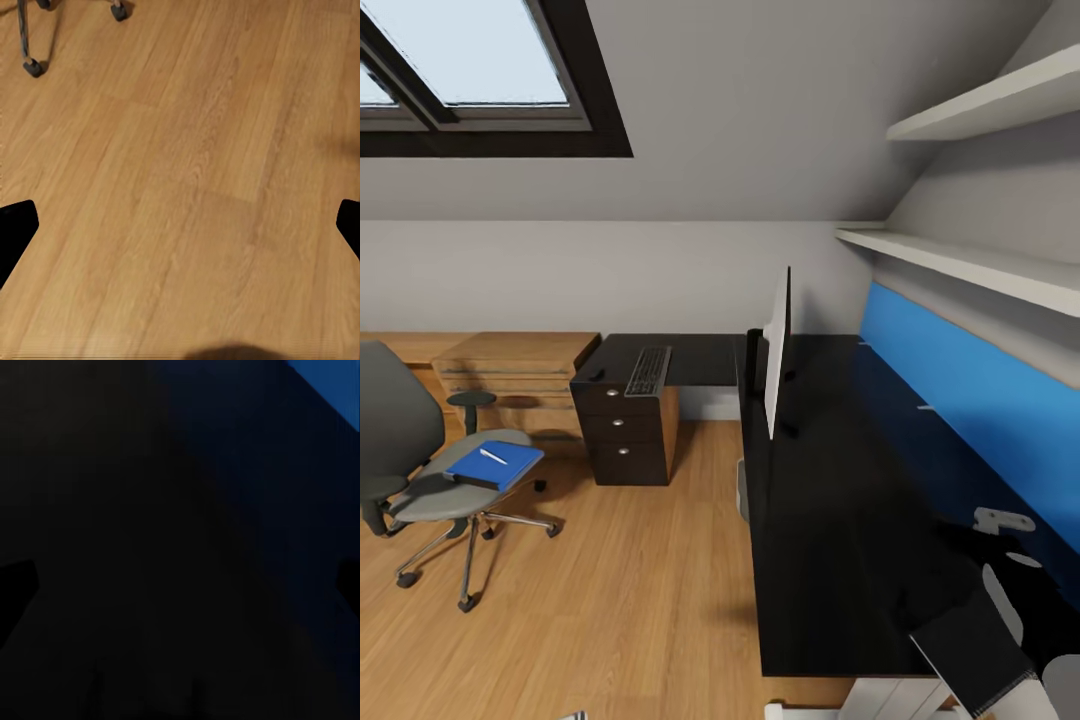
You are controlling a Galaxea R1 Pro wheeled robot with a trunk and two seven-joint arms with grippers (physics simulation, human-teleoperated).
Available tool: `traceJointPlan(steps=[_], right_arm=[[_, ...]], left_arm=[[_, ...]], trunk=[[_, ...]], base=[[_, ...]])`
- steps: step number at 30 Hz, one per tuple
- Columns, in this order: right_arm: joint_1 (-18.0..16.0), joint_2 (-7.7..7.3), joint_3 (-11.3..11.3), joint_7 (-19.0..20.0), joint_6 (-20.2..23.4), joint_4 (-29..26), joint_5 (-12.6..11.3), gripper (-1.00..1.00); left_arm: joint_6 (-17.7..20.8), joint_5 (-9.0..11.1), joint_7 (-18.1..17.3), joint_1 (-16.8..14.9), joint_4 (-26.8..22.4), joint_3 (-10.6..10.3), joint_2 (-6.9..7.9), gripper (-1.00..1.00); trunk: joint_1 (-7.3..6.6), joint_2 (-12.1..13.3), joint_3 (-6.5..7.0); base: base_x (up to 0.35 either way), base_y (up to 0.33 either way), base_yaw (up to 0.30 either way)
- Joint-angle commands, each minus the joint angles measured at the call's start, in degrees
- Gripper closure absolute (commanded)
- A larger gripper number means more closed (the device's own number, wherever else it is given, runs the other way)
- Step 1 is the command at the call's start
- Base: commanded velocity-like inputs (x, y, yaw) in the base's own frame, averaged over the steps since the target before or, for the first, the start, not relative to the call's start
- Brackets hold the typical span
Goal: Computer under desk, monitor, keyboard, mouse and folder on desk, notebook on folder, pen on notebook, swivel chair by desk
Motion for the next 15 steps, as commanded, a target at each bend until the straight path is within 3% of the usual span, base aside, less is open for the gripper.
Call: traceJointPlan(steps=[1, 8, 9, 10, 14, 15], right_arm=[[2.4, 1.04, 0.0, -0.1, 3.1, -5.7, -0.8, -1.00], [12.2, 4.75, -0.1, -0.1, 12.6, -27.0, -4.4, -1.00], [14.6, 5.55, -0.2, -0.1, 15.0, -31.9, -6.0, -1.00], [18.7, 6.88, -0.3, -0.2, 20.9, -40.2, -12.4, -1.00], [19.6, 7.16, -0.8, -0.2, 22.6, -41.9, -17.4, -1.00], [19.9, 7.23, -1.4, -0.2, 23.1, -42.3, -19.8, -1.00]], left_arm=[[0.1, 0.5, 0.1, 0.0, -0.1, 0.0, -0.02, -1.00], [0.1, 0.5, 0.0, 0.0, 0.0, 0.0, -0.02, -1.00], [0.1, 0.5, -0.1, 0.0, 0.0, 0.0, -0.02, -1.00], [0.0, 0.4, -0.1, 0.0, 0.0, 0.0, -0.02, -1.00], [0.0, 0.4, -0.1, 0.0, 0.0, 0.0, -0.02, -1.00], [0.0, 0.4, -0.1, 0.0, 0.0, 0.0, -0.02, -1.00]], trunk=[[-0.22, 0.4, 0.13], [-1.09, 2.0, 0.84], [-1.09, 2.0, 0.84], [-1.09, 2.0, 0.84], [-1.09, 2.0, 0.84], [-1.09, 2.0, 0.84]], base=[[0.000, 0.000, 0.000], [0.000, 0.000, 0.000], [0.000, 0.000, 0.000], [0.000, 0.000, 0.000], [0.000, 0.000, 0.000], [0.000, 0.000, 0.000]])
